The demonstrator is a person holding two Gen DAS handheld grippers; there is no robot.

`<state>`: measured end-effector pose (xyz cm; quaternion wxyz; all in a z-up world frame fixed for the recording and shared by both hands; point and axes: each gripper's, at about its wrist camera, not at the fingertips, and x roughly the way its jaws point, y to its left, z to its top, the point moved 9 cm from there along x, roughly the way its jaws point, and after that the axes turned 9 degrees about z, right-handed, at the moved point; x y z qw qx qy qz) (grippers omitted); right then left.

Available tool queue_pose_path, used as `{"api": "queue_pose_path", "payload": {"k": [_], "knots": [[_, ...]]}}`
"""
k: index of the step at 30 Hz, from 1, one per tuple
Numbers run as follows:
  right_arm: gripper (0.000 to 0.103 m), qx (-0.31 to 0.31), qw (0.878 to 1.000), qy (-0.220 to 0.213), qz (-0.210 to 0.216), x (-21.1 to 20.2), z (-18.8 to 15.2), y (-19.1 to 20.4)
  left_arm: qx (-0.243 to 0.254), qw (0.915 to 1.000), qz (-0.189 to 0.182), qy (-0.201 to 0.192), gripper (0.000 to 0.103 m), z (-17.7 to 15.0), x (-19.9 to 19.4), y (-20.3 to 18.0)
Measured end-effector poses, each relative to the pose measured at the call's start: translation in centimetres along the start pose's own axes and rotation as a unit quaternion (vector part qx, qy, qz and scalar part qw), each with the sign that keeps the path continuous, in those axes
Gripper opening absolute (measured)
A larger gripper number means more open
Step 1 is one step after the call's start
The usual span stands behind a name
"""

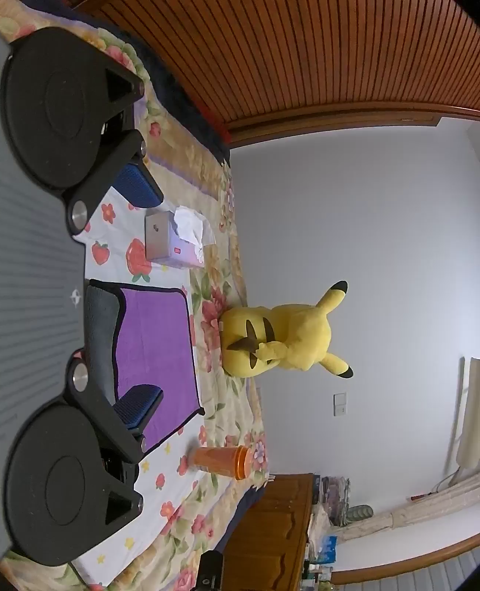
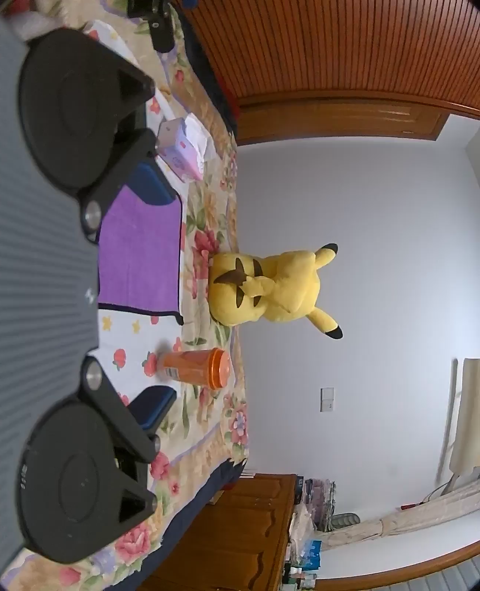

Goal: Fold towel

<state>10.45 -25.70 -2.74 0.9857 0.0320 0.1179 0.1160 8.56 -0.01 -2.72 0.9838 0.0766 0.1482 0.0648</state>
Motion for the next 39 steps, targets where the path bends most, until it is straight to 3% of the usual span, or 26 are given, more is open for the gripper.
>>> {"api": "queue_pose_path", "payload": {"k": [39], "knots": [[0.103,0.001,1.0,-0.003,-0.003,-0.18,-0.08,-0.15,0.003,1.0,0.001,-0.003,0.103,0.04,-0.03,0.05]]}}
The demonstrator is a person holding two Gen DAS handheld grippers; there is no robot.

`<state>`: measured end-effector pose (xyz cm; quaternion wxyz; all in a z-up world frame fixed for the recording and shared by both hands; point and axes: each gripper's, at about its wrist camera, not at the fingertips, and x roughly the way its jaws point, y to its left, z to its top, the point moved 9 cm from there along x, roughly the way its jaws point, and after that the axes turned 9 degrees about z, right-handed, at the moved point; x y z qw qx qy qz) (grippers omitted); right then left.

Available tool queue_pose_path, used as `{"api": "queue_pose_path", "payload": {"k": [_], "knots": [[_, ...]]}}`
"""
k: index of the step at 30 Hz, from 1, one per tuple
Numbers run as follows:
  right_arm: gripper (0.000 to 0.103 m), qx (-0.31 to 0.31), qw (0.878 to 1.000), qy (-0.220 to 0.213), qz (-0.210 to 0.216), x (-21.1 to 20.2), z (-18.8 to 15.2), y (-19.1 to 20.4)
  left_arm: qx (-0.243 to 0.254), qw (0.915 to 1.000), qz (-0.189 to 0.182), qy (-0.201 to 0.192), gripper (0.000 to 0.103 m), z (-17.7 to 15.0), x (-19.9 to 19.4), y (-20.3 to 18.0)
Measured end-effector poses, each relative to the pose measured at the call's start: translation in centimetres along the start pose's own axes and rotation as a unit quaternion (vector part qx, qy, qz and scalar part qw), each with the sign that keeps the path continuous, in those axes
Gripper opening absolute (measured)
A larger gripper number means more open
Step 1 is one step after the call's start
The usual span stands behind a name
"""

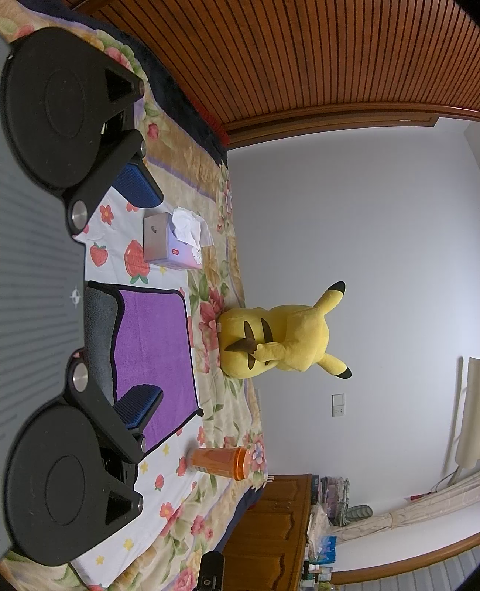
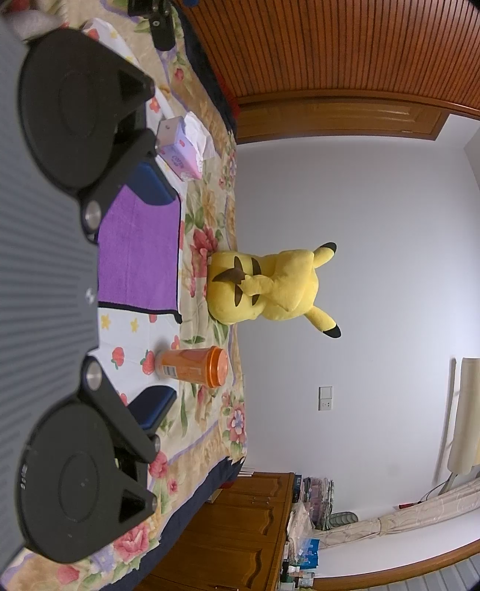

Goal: Fold towel

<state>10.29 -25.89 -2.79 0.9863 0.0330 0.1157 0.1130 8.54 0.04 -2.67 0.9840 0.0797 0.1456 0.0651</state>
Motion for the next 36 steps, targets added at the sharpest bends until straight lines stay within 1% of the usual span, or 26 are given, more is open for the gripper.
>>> {"api": "queue_pose_path", "payload": {"k": [36], "knots": [[0.103,0.001,1.0,0.004,-0.001,0.2,-0.11,-0.55,0.003,1.0,0.001,0.0,0.103,0.14,0.12,0.02]]}}
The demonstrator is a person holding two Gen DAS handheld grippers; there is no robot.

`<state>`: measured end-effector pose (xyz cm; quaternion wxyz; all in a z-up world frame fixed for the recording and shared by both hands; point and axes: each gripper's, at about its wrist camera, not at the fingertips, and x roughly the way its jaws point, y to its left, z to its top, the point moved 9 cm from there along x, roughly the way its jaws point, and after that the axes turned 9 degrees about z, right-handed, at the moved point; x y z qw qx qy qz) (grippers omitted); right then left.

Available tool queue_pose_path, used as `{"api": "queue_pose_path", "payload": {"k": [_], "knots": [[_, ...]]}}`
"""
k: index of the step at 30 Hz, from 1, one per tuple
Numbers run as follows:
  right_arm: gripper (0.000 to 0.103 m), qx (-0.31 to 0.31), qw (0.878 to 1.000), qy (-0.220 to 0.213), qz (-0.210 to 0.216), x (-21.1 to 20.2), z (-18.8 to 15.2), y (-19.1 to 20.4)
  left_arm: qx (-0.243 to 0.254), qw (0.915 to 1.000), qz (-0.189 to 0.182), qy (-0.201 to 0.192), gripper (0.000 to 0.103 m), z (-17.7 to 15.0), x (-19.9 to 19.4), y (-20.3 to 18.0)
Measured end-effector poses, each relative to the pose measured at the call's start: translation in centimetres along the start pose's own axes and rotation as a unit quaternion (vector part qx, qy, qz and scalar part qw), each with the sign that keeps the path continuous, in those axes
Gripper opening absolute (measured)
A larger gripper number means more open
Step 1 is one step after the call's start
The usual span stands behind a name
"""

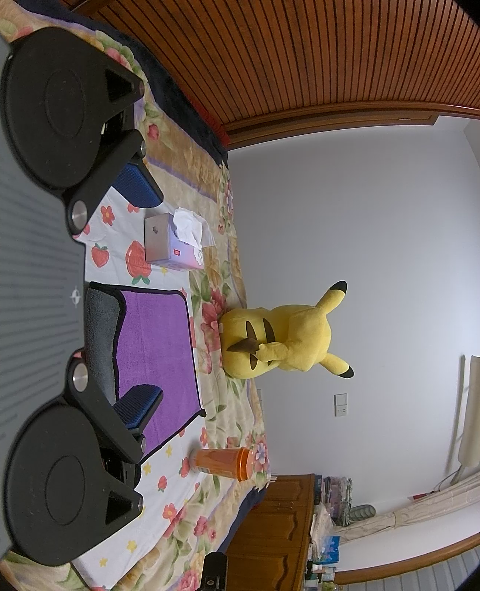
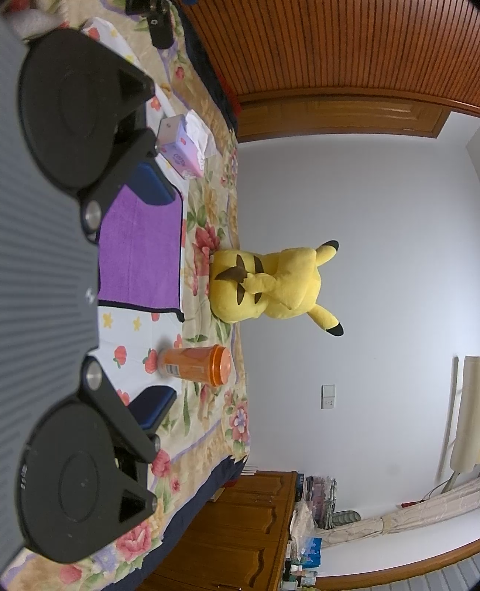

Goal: Fold towel

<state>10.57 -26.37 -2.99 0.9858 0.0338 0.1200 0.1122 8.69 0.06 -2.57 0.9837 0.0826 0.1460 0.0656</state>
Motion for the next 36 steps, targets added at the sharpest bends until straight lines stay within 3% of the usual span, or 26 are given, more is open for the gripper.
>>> {"api": "queue_pose_path", "payload": {"k": [18,36], "knots": [[0.103,-0.001,1.0,0.005,0.001,0.3,-0.3,0.2,0.006,1.0,-0.002,0.007,0.103,-0.9,0.1,0.6],[0.103,-0.009,0.999,0.041,0.008,2.6,-1.3,1.0,0.017,0.9979,-0.011,0.062,0.103,-2.1,3.7,-0.5]]}}
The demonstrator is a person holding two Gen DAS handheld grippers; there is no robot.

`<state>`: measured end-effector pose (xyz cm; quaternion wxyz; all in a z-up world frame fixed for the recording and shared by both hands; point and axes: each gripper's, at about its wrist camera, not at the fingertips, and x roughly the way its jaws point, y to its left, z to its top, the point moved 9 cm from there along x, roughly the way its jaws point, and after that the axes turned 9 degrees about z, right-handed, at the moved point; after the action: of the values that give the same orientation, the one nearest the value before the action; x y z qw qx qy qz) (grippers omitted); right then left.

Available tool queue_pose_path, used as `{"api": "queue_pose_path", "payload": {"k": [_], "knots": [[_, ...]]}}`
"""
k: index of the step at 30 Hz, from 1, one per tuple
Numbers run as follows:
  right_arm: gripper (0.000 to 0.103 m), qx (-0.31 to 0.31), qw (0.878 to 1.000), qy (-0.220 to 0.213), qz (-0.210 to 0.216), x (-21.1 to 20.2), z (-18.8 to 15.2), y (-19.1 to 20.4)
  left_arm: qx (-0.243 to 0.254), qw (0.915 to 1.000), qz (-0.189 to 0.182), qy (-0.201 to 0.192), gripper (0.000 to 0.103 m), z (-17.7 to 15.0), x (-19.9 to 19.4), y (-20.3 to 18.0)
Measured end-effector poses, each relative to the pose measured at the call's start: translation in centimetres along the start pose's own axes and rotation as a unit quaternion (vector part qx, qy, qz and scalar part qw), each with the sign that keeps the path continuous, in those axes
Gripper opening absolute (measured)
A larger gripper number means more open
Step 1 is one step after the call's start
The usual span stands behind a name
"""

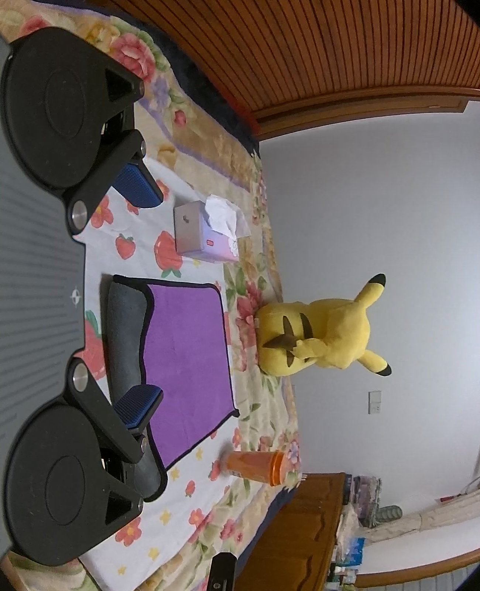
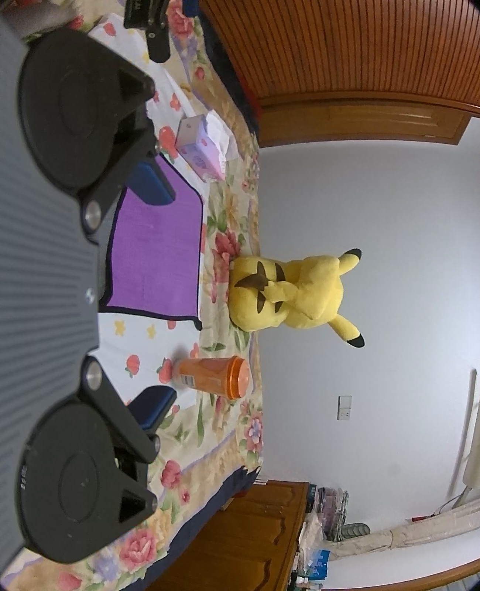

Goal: Fold towel

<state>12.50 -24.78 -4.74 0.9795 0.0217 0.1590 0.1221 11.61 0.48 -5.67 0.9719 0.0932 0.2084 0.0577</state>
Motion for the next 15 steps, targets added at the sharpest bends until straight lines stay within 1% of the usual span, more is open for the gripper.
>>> {"api": "queue_pose_path", "payload": {"k": [15], "knots": [[0.103,0.006,0.999,0.034,0.003,2.7,-0.8,-0.6,0.017,0.9995,-0.001,0.028,0.103,-0.4,3.3,-0.6]]}}
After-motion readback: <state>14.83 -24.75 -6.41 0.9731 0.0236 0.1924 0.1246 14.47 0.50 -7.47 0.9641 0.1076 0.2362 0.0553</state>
